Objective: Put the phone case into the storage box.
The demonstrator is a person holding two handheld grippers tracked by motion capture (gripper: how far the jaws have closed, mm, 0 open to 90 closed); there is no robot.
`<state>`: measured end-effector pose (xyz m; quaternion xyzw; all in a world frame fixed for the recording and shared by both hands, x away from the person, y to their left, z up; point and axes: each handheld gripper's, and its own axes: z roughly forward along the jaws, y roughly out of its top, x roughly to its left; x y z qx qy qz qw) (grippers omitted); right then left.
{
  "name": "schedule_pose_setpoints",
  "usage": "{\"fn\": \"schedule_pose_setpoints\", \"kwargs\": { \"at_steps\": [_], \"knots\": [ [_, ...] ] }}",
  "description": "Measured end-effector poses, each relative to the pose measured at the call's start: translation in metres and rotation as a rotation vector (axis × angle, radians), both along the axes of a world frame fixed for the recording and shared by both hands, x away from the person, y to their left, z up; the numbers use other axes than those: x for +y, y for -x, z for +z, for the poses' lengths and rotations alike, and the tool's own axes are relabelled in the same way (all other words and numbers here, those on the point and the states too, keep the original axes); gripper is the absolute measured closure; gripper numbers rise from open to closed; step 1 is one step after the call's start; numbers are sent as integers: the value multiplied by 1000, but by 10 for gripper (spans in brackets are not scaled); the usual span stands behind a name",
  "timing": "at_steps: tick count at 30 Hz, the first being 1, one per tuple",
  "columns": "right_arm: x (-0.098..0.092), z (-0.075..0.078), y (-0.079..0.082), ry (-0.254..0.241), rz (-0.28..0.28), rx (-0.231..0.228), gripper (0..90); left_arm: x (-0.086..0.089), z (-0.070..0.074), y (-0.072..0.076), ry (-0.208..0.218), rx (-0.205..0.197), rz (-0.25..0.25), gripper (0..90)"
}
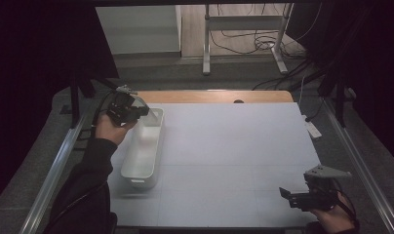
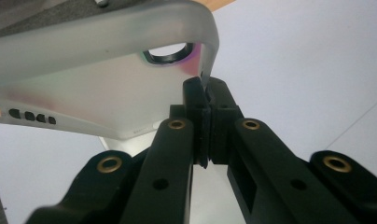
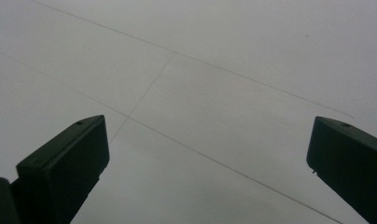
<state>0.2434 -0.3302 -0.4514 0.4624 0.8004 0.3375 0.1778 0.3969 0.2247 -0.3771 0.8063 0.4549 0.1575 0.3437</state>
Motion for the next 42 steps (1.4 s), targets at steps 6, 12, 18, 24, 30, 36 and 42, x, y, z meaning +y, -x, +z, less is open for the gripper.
{"fn": "schedule_pose_setpoints", "kwargs": {
  "at_steps": [6,12,18,24,30,36,42],
  "knots": [
    [0,0,0,1,3,4,0,-1,-4,-6,-10,12,13,881],
    [1,-1,0,5,11,7,0,-3,-10,-11,-23,27,18,881],
    [1,-1,-1,10,14,10,0,-6,-18,-16,-35,41,25,881],
    [2,-1,-1,12,18,15,0,-7,-27,-19,-44,55,33,881],
    [2,-1,-1,16,23,17,0,-11,-37,-24,-57,75,35,881],
    [3,-1,-1,21,26,20,1,-15,-44,-28,-58,88,34,881],
    [3,-1,-1,24,28,24,2,-18,-52,-32,-60,104,37,881]
  ]
}}
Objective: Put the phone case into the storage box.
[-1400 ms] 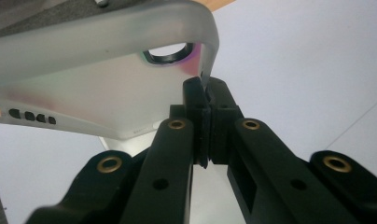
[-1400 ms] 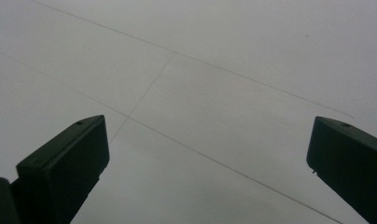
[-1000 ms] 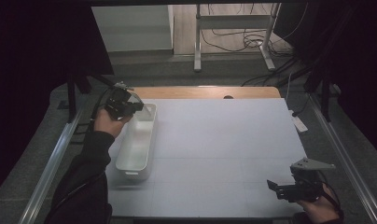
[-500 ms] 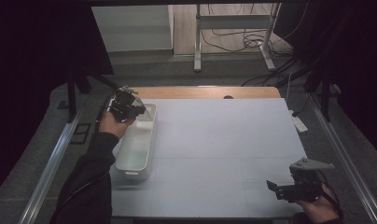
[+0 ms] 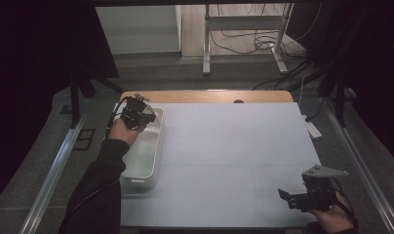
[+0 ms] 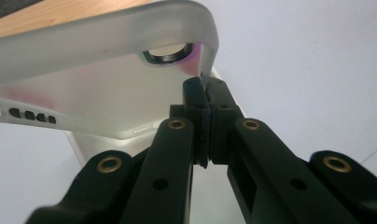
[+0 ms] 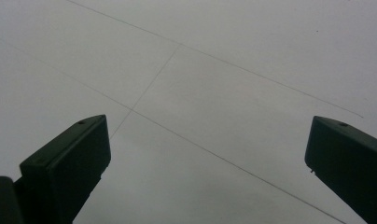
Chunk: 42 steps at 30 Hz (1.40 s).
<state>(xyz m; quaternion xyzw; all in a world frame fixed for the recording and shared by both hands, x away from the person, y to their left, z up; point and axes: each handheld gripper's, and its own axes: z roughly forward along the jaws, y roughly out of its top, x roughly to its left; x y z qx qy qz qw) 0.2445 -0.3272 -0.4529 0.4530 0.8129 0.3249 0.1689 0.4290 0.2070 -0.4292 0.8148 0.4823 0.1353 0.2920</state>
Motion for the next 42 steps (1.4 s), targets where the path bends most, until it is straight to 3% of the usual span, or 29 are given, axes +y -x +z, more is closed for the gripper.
{"fn": "schedule_pose_setpoints", "kwargs": {
  "at_steps": [12,22,25,31,42],
  "knots": [
    [0,0,0,3,4,3,4,-3,-16,-10,-5,38,19,880],
    [1,0,0,5,9,5,5,-6,-21,-19,28,45,40,873],
    [1,-1,0,7,10,6,6,-6,-22,-23,47,40,50,867],
    [1,-1,-1,6,16,11,7,-9,-25,-30,38,24,68,831],
    [1,-1,-1,11,20,13,7,-7,-23,-28,72,8,78,786]
  ]
}}
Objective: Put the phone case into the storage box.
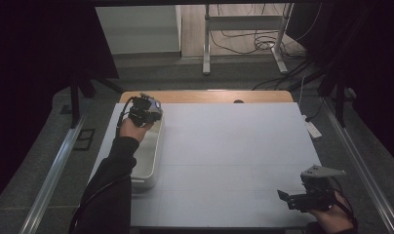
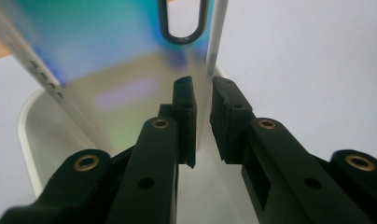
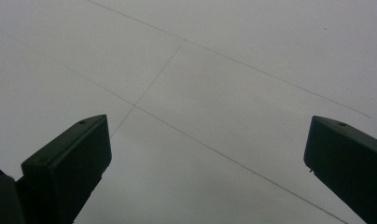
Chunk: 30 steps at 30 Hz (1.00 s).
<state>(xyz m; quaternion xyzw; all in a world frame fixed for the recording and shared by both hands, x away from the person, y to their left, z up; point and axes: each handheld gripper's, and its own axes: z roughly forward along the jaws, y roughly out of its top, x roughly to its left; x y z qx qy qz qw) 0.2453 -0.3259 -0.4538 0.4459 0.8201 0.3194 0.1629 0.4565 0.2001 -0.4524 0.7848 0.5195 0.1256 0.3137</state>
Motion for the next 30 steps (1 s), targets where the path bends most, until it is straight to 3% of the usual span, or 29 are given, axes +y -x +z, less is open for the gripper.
{"fn": "schedule_pose_setpoints", "kwargs": {
  "at_steps": [15,30],
  "knots": [
    [0,0,0,0,4,5,8,4,5,7,67,-31,-15,721],
    [1,0,0,1,3,6,7,7,7,15,109,-66,-16,518]
  ]
}}
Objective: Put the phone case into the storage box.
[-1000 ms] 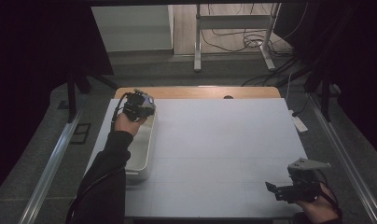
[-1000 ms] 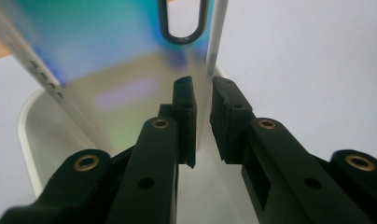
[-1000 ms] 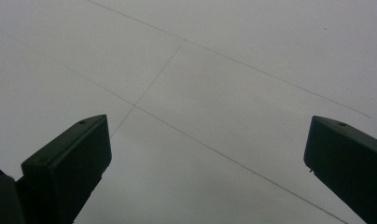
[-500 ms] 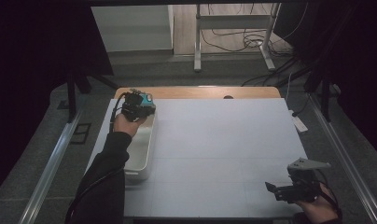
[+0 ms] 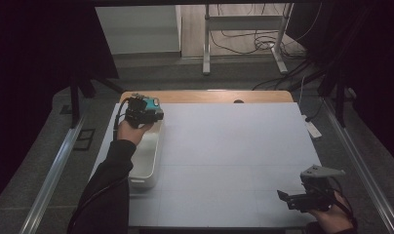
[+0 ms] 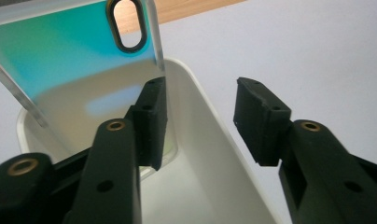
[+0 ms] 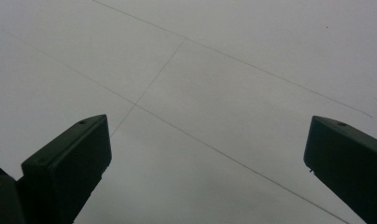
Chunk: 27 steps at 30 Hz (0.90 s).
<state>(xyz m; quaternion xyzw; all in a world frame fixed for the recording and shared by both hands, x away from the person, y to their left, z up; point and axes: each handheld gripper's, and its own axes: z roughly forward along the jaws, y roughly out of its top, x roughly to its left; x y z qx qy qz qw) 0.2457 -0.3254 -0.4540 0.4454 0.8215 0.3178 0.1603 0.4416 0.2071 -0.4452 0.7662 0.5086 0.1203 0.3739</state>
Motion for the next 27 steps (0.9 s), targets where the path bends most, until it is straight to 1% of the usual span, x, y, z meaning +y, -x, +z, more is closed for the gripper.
{"fn": "schedule_pose_setpoints", "kwargs": {
  "at_steps": [4,8,10,12,15,18,21,24,26,27],
  "knots": [
    [0,0,0,0,-2,-1,6,0,1,2,1,-8,-3,455],
    [0,0,0,-1,-4,-2,5,0,3,4,13,-21,-18,389],
    [-1,0,0,-1,-5,-2,4,0,4,5,21,-25,-28,338],
    [-1,0,0,-3,-8,-4,3,0,4,7,31,-26,-39,309],
    [-1,0,0,-6,-14,-6,2,1,4,9,60,-26,-61,264],
    [-1,1,0,-8,-19,-9,1,1,5,12,66,-32,-76,217],
    [-1,1,1,-9,-21,-10,1,1,6,13,67,-36,-76,200],
    [-1,1,1,-10,-22,-10,1,1,8,15,77,-45,-80,160],
    [-1,1,1,-9,-22,-10,1,0,9,16,76,-49,-81,132],
    [-1,1,1,-9,-22,-11,1,-1,10,16,74,-50,-82,132]
  ]
}}
